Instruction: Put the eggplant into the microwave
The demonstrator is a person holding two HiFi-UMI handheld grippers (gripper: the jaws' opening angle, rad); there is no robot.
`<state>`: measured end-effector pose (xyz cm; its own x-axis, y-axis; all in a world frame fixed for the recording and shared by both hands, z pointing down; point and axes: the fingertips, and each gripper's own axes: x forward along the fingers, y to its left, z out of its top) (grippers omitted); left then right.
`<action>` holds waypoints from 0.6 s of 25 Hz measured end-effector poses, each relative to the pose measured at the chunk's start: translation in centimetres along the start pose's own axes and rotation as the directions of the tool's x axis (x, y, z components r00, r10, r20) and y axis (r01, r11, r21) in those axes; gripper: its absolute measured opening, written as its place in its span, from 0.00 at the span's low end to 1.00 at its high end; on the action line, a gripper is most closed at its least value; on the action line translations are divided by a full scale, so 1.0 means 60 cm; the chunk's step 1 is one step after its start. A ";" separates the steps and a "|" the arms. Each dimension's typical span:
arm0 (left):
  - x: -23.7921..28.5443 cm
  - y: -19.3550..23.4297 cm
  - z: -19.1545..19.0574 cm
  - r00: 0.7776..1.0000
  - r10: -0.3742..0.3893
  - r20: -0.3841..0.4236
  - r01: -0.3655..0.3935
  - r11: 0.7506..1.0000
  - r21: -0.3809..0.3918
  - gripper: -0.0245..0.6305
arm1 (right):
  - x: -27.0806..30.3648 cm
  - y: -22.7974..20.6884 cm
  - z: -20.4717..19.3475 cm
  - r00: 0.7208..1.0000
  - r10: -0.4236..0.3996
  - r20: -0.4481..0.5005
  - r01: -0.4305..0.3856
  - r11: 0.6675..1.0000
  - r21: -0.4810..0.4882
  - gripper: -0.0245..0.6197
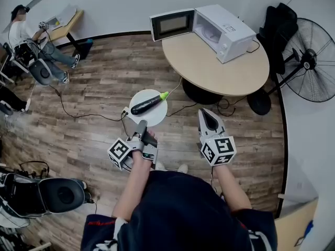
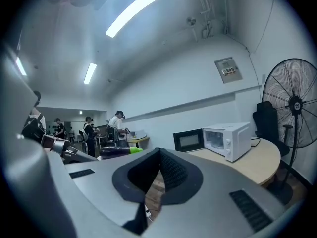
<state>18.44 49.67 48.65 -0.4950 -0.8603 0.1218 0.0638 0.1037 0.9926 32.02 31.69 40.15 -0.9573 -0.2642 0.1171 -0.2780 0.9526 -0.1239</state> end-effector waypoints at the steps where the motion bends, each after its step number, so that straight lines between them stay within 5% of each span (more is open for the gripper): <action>1: -0.001 0.001 -0.007 1.000 -0.003 0.002 0.003 1.000 -0.001 0.08 | -0.005 -0.005 -0.003 1.000 0.002 -0.001 -0.002 1.000 0.002 0.05; 15: -0.023 0.036 -0.069 1.000 0.025 0.008 -0.025 1.000 0.016 0.08 | -0.045 -0.041 -0.048 1.000 0.017 -0.023 -0.017 1.000 -0.016 0.06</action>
<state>22.83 49.02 50.58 -0.4999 -0.8536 0.1463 0.0620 0.1332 0.9892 35.51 30.50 42.98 -0.9599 -0.2443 0.1373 -0.2599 0.9593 -0.1101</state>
